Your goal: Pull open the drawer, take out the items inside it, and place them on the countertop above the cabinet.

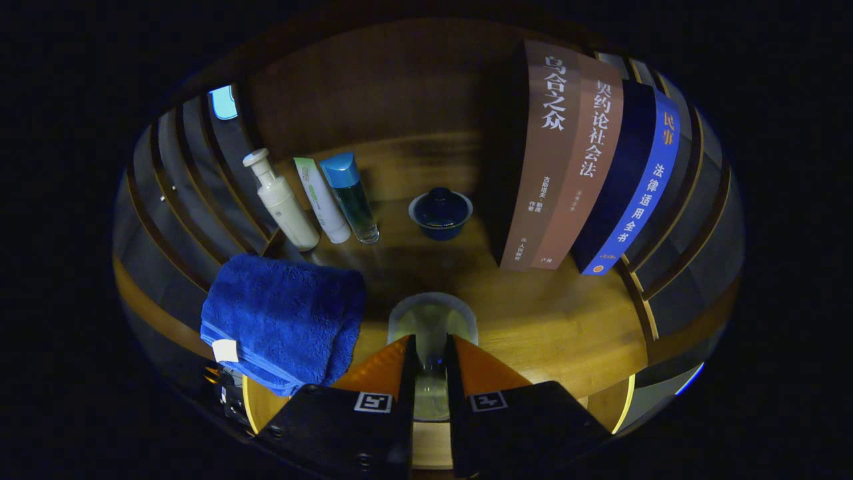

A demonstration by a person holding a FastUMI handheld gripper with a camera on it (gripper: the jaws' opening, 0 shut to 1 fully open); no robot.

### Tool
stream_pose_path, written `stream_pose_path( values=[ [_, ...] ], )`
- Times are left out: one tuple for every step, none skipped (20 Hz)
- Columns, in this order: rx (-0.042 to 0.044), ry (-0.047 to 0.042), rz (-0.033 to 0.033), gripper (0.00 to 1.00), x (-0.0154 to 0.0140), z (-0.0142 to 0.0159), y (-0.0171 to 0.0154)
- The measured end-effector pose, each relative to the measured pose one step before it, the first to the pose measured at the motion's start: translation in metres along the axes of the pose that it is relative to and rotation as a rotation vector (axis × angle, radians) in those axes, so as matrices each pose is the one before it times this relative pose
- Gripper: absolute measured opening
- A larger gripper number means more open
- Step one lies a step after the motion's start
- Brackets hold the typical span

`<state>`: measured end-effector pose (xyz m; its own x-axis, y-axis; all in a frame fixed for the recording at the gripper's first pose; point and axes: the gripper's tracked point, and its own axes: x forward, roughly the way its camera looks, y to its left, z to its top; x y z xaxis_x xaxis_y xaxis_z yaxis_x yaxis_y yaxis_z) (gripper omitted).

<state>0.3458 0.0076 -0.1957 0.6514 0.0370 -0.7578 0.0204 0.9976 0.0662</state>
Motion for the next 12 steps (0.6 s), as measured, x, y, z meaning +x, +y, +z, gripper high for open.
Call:
stream_pose_path(
  values=[
    [-0.00110,-0.00470,0.00120,0.28,-0.00120,0.00208,0.00024],
    [-0.00499,-0.00379,-0.00219,0.29,-0.00163,-0.00101,-0.00064],
    [-0.00265,-0.00541,-0.00263,0.36,0.00294,0.00123,-0.00226],
    [0.00102,-0.00521,0.00054,0.44,-0.00426,0.00054,0.00131],
    [0.00049,-0.00653,0.00455,0.52,-0.00070,0.00073,0.00043],
    [-0.00198,-0.00340,0.00606,0.59,-0.00272,-0.00098,0.00137],
    [-0.00530,-0.00461,0.00181,0.73,0.00022,-0.00218,0.00003],
    [-0.00332,-0.00848,-0.00246,0.87,-0.00446,-0.00194,-0.00122],
    [0.00308,-0.01392,-0.00139,1.00,0.00335,0.00413,-0.00132],
    [0.00594,-0.01451,0.00025,1.00,-0.00730,0.00083,0.00003],
    [0.00157,-0.01457,0.00089,1.00,-0.00274,-0.00021,0.00058],
    [-0.00236,-0.01633,-0.00388,1.00,-0.00412,-0.00016,-0.00219]
  ],
)
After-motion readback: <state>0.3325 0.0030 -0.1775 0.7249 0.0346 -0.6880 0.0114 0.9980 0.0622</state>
